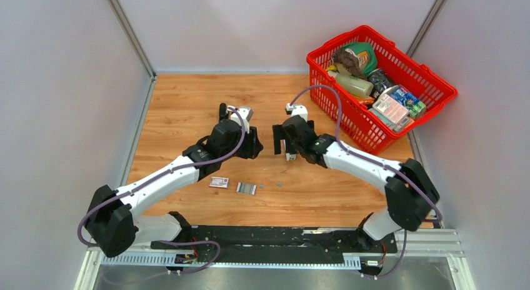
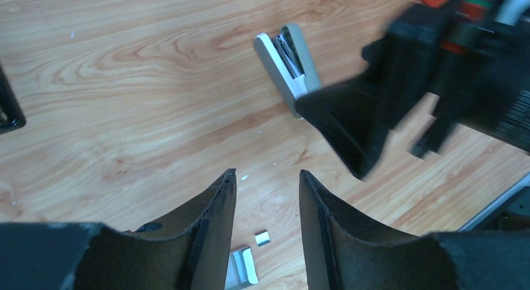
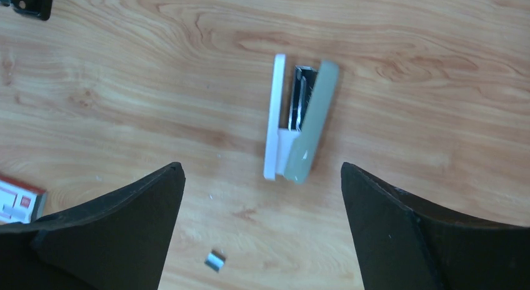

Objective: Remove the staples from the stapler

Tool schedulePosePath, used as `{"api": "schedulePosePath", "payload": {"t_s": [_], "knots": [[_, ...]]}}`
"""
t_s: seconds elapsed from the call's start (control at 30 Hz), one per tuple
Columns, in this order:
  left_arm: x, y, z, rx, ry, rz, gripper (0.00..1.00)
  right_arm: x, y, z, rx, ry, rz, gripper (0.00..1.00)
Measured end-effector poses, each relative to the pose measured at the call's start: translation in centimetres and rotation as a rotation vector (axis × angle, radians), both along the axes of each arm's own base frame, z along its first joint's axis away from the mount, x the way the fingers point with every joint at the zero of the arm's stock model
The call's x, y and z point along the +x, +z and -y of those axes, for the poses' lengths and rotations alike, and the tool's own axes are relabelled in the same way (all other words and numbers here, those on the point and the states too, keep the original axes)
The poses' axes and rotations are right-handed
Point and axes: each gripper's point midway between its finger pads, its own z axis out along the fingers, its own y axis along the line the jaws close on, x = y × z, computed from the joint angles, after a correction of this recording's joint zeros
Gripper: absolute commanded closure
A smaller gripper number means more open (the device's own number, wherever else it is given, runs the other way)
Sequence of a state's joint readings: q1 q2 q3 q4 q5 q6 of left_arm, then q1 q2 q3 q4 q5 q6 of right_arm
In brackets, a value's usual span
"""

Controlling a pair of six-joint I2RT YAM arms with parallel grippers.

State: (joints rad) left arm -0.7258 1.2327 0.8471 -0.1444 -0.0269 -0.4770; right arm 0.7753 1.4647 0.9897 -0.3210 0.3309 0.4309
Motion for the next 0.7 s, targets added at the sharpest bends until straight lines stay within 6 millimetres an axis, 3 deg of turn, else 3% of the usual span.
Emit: {"api": "schedulePosePath", "payload": {"t_s": [0.2, 0.4, 0.53, 0.7], "knots": [[-1.1, 1.3, -1.5, -0.027, 0.033, 0.026, 0.51, 3.1, -3.1, -2.2, -0.062, -0.027, -0.054, 0.00], [-2.6, 1.6, -2.8, -0.043, 0.035, 0.036, 0.50, 4.0, -7.2, -0.2, -0.151, -0.118, -0.122, 0.00], [-3.0, 1.0, -3.2, -0.031, 0.034, 0.027, 0.50, 4.7, -7.7, 0.7, -0.176, -0.164, -0.122, 0.00], [-3.0, 0.7, -3.3, -0.014, 0.027, 0.027, 0.50, 6.2, -7.2, -0.3, -0.155, -0.180, -0.104, 0.00]]}}
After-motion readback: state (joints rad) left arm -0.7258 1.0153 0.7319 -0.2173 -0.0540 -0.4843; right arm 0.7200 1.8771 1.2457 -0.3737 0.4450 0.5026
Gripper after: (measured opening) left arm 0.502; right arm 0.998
